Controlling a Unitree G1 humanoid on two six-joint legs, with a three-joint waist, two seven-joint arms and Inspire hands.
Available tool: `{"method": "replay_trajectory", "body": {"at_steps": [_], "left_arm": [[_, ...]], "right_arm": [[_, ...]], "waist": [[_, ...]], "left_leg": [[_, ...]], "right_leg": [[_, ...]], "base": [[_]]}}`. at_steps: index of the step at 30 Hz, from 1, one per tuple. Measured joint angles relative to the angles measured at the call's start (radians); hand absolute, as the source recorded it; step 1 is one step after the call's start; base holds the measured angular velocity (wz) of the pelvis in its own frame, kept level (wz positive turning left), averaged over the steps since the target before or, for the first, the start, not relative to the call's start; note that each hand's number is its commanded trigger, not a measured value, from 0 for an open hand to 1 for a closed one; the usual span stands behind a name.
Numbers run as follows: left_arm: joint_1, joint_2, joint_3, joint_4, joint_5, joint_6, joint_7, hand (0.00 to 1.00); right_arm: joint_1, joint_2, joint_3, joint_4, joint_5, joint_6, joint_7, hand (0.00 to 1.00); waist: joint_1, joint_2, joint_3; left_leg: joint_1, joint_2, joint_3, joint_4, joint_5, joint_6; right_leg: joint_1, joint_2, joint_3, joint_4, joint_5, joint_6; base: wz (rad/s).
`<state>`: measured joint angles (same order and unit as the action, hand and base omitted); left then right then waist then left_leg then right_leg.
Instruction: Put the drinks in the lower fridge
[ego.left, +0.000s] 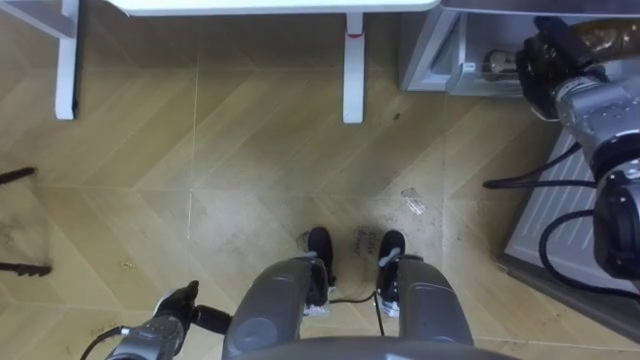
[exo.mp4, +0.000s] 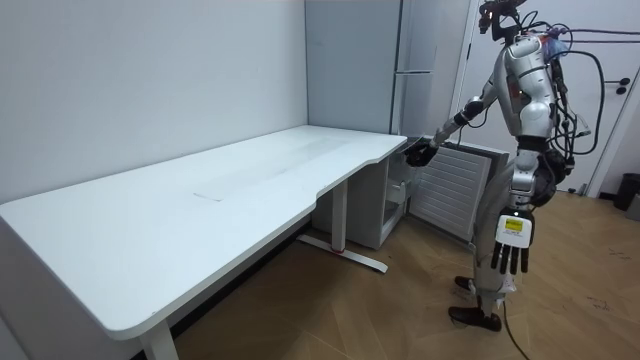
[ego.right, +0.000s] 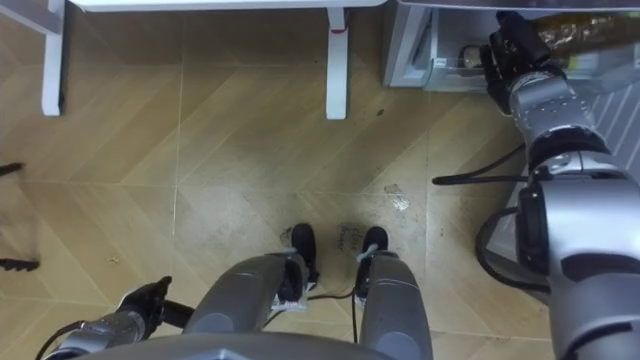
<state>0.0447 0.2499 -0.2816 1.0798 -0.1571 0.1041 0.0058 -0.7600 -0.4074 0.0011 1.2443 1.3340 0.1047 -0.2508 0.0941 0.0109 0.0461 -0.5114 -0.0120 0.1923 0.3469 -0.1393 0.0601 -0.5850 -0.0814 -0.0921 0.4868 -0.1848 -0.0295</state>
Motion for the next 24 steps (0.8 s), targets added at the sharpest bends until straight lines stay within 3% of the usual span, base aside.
{"method": "replay_trajectory", "body": {"at_steps": [9,24], "left_arm": [[0.0,0.003,-0.01,0.0,0.003,0.0,-0.002,0.0],[-0.001,0.006,-0.018,0.0,0.013,0.008,-0.017,0.0]], "right_arm": [[-0.006,-0.02,0.034,0.0,-0.046,0.0,0.002,0.0],[-0.006,-0.023,0.045,-0.005,-0.044,-0.004,0.014,0.0]], "waist": [[0.021,-0.018,0.0],[0.029,-0.018,-0.0002]], "left_leg": [[0.0,0.001,-0.003,0.016,0.001,0.002],[0.001,0.001,-0.004,0.018,0.006,0.008]], "right_leg": [[0.008,-0.003,-0.006,-0.003,0.002,0.001],[0.014,-0.006,-0.014,-0.005,0.013,0.005]], "base": [[0.0],[0.0]]}}
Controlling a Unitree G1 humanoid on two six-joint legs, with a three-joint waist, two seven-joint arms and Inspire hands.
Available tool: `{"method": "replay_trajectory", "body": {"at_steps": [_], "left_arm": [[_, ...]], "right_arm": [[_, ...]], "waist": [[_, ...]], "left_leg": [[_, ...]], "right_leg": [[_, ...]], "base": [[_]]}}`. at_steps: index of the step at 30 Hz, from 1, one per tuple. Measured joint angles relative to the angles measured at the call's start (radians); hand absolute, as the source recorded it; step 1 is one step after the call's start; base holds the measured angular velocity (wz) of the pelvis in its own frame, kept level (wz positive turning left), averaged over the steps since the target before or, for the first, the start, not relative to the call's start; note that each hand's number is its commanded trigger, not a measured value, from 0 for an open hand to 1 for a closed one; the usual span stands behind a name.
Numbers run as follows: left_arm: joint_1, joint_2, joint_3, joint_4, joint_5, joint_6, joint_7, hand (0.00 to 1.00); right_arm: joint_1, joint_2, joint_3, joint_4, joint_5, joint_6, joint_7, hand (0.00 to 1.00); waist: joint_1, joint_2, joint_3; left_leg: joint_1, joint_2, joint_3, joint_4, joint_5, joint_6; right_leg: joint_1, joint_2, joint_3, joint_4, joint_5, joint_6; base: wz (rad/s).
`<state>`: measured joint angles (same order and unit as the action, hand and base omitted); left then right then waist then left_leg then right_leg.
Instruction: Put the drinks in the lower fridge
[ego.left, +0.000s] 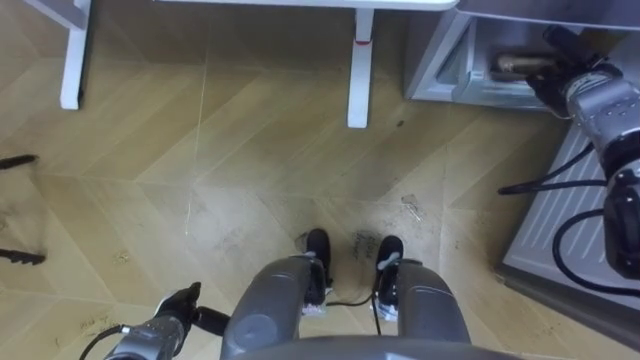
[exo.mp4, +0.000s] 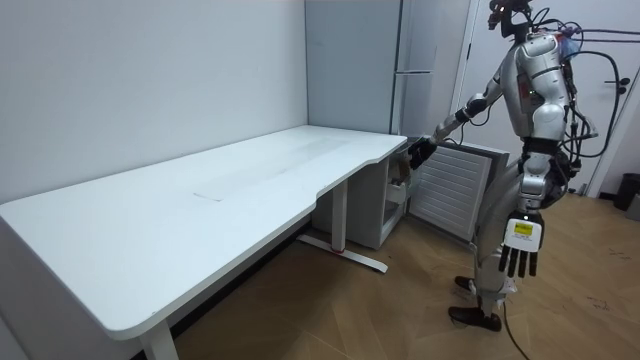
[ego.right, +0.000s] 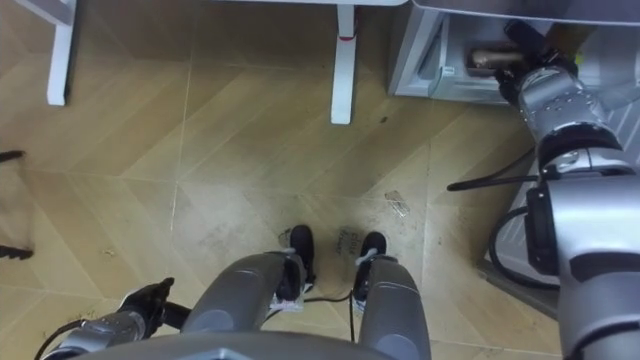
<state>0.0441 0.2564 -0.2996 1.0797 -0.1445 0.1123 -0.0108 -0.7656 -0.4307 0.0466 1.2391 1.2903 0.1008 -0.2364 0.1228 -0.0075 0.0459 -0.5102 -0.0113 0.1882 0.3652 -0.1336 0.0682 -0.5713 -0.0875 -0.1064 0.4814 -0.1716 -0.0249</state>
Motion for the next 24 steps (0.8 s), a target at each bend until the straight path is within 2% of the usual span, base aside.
{"method": "replay_trajectory", "body": {"at_steps": [7,16,24], "left_arm": [[0.0,0.0,0.0,0.001,0.0,0.0,0.0,0.0],[0.0,0.003,0.001,0.0,0.0,0.015,-0.006,0.0],[0.001,0.019,0.011,-0.006,0.009,-0.004,-0.02,0.0]], "right_arm": [[0.001,0.0,0.007,0.001,0.0,0.001,0.002,0.0],[0.027,-0.002,0.009,0.004,-0.008,0.001,0.077,0.0],[0.062,-0.02,0.009,0.004,-0.065,-0.004,0.142,0.0]], "waist": [[0.0,-0.001,0.0007],[0.0,0.002,-0.0008],[-0.006,0.004,-0.0021]], "left_leg": [[0.001,0.001,-0.001,0.009,0.0,0.0],[0.001,0.01,-0.012,0.019,0.0,0.0],[0.014,0.013,-0.027,0.019,-0.001,-0.001]], "right_leg": [[0.007,0.0,-0.004,-0.001,0.0,0.0],[0.028,0.005,-0.026,-0.02,0.008,-0.003],[0.056,0.008,-0.036,-0.032,0.013,-0.004]], "base": [[0.01],[0.04],[0.04]]}}
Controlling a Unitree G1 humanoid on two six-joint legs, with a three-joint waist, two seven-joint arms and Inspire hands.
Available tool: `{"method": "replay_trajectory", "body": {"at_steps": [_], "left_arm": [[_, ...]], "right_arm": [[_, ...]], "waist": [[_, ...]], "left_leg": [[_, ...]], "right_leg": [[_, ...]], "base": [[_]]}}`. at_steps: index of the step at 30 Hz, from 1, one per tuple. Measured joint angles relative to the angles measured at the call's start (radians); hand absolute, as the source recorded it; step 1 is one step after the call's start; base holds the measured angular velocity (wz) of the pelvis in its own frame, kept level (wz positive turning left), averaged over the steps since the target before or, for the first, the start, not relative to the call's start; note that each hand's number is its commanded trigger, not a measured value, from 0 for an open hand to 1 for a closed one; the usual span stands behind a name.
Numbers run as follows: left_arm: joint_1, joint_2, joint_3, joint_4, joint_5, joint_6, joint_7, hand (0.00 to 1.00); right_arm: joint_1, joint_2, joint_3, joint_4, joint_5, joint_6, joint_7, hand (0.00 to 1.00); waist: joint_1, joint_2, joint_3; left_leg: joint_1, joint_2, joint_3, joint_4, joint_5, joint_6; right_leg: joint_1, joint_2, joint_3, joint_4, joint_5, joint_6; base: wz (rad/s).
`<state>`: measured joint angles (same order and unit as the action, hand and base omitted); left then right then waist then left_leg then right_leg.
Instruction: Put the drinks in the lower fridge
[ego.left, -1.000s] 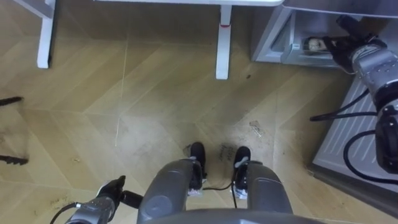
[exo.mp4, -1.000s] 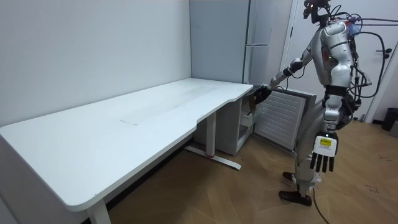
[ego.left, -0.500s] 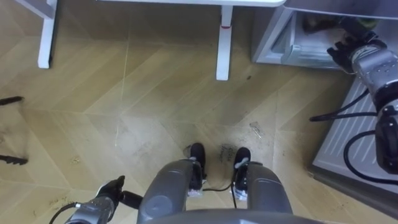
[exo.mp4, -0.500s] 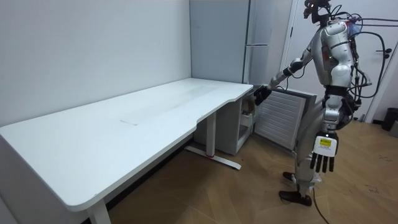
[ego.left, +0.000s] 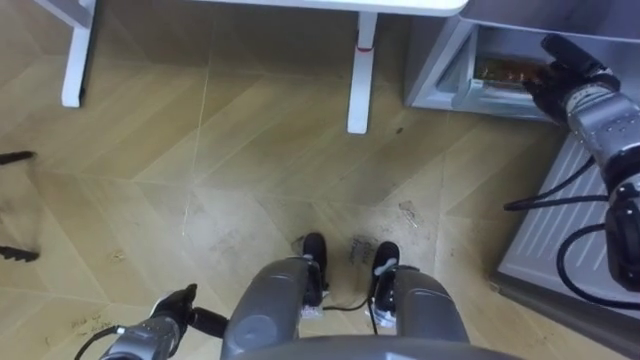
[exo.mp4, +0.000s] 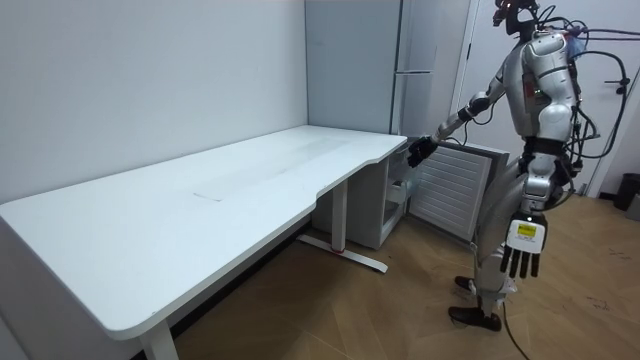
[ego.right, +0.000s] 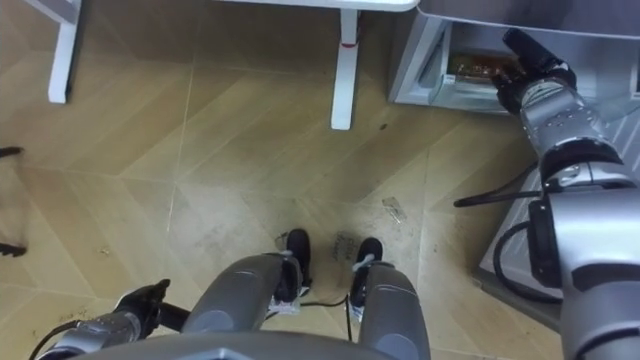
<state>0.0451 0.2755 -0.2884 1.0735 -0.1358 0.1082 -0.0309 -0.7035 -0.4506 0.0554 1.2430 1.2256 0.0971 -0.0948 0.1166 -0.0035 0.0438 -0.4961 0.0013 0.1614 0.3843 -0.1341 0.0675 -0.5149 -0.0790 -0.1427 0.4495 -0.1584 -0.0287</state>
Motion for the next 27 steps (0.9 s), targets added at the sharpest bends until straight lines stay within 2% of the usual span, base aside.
{"method": "replay_trajectory", "body": {"at_steps": [4,7,10,14,16,20,23,27], "left_arm": [[0.004,0.006,0.017,-0.001,0.012,-0.01,0.001,0.0],[0.007,0.01,0.023,-0.006,0.01,-0.016,0.007,0.0],[0.004,0.009,0.061,-0.007,0.008,-0.032,0.018,0.0],[0.016,0.008,0.097,-0.007,0.01,-0.055,0.025,0.0],[0.028,0.008,0.099,-0.006,0.01,-0.067,0.029,0.0],[0.05,0.008,0.1,-0.003,0.011,-0.073,0.032,0.0],[0.069,0.007,0.122,-0.002,0.015,-0.073,0.032,0.0],[0.096,0.004,0.153,-0.006,0.019,-0.073,0.036,0.0]], "right_arm": [[0.043,0.0,0.0,-0.008,-0.018,-0.012,0.036,0.0],[0.128,-0.002,0.001,-0.074,-0.023,-0.025,0.069,0.0],[0.175,-0.002,0.0,-0.092,-0.027,-0.03,0.104,0.0],[0.278,0.008,0.0,-0.137,-0.044,-0.046,0.139,0.0],[0.325,0.024,0.0,-0.146,-0.053,-0.06,0.143,0.0],[0.41,0.051,-0.001,-0.153,-0.05,-0.062,0.15,0.0],[0.437,0.064,-0.005,-0.157,-0.046,-0.062,0.153,0.0],[0.458,0.065,-0.044,-0.165,-0.042,-0.065,0.153,0.0]], "waist": [[-0.002,-0.001,0.0006],[-0.009,-0.007,-0.002],[-0.034,-0.012,-0.0054],[-0.037,-0.025,-0.0282],[-0.039,-0.026,-0.03],[-0.054,-0.025,-0.0338],[-0.058,-0.022,-0.0347],[-0.069,-0.007,-0.0414]], "left_leg": [[0.04,-0.002,0.0,-0.012,-0.001,-0.001],[0.08,-0.006,-0.004,-0.024,-0.002,-0.003],[0.107,-0.009,-0.027,-0.025,-0.002,-0.003],[0.167,-0.005,-0.033,-0.054,-0.003,-0.004],[0.2,-0.004,-0.038,-0.066,-0.004,-0.005],[0.236,-0.007,-0.051,-0.082,-0.008,-0.003],[0.261,-0.009,-0.042,-0.097,-0.008,-0.003],[0.307,-0.014,-0.039,-0.127,-0.008,-0.003]], "right_leg": [[0.04,-0.001,0.001,-0.004,-0.006,0.003],[0.082,-0.005,-0.012,-0.02,-0.012,0.004],[0.127,-0.006,-0.03,-0.036,-0.013,0.006],[0.208,0.016,-0.034,-0.106,0.005,0.013],[0.255,0.023,-0.04,-0.145,0.017,0.016],[0.306,0.028,-0.045,-0.186,0.025,0.024],[0.321,0.028,-0.036,-0.194,0.029,0.027],[0.361,0.027,-0.036,-0.212,0.028,0.029]], "base": [[0.04],[0.09],[0.18],[0.02],[0.05],[0.06],[-0.1],[-0.03]]}}
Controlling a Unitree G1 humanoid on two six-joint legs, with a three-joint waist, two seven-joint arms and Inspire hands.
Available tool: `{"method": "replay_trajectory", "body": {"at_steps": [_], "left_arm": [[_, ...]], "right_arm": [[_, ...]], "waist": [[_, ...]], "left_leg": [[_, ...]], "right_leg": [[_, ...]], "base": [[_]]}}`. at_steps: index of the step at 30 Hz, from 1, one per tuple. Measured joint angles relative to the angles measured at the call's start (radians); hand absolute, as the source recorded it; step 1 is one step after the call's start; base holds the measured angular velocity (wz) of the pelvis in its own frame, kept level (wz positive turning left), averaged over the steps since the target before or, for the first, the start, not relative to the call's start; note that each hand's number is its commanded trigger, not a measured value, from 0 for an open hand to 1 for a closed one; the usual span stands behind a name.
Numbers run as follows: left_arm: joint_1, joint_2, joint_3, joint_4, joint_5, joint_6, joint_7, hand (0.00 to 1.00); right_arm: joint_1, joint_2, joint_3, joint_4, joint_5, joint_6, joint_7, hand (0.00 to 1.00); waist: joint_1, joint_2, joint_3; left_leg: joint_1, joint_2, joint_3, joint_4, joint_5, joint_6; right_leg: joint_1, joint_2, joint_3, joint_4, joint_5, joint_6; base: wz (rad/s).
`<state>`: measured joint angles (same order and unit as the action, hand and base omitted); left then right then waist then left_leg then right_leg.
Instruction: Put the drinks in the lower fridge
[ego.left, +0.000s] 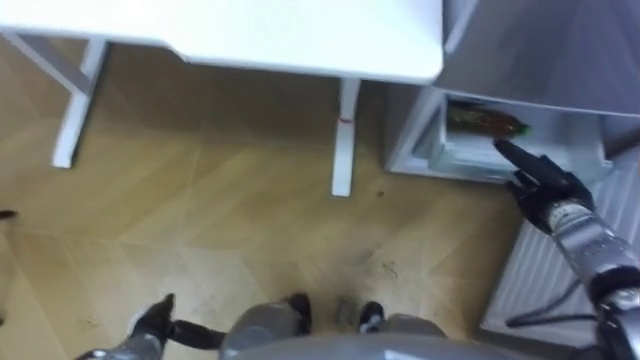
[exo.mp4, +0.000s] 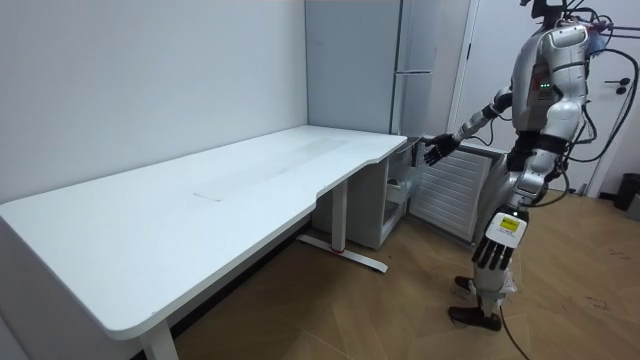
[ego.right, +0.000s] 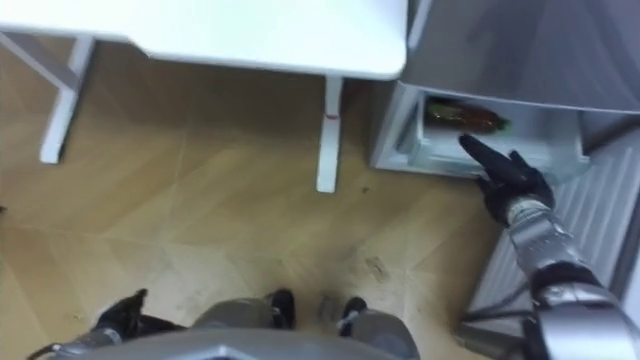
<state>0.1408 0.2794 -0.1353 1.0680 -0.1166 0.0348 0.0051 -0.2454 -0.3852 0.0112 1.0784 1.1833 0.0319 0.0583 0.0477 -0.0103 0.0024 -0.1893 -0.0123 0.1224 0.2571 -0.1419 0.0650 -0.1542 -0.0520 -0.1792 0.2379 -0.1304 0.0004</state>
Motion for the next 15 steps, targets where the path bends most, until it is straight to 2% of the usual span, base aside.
{"method": "replay_trajectory", "body": {"at_steps": [5,9,15], "left_arm": [[0.03,-0.004,0.023,-0.013,0.001,-0.001,0.031,0.0],[0.062,-0.024,0.055,-0.055,0.0,-0.001,0.048,0.0],[0.074,-0.032,0.054,-0.067,0.044,0.0,0.059,0.0]], "right_arm": [[0.024,0.002,-0.034,-0.036,0.03,-0.018,-0.003,0.0],[0.063,0.003,-0.036,-0.034,0.034,-0.03,-0.004,0.0],[0.105,0.046,-0.036,-0.038,0.045,-0.03,-0.029,0.0]], "waist": [[-0.016,0.011,-0.0022],[-0.017,0.01,-0.0017],[-0.015,0.012,0.0]], "left_leg": [[0.045,-0.002,0.007,-0.029,-0.001,-0.002],[0.061,-0.001,0.006,-0.036,-0.005,-0.006],[0.073,-0.001,0.007,-0.053,-0.009,-0.009]], "right_leg": [[0.044,0.002,-0.001,-0.022,-0.003,0.002],[0.069,0.006,-0.002,-0.046,-0.002,0.002],[0.077,0.009,-0.001,-0.054,-0.004,0.001]], "base": [[0.0],[0.0],[0.0]]}}
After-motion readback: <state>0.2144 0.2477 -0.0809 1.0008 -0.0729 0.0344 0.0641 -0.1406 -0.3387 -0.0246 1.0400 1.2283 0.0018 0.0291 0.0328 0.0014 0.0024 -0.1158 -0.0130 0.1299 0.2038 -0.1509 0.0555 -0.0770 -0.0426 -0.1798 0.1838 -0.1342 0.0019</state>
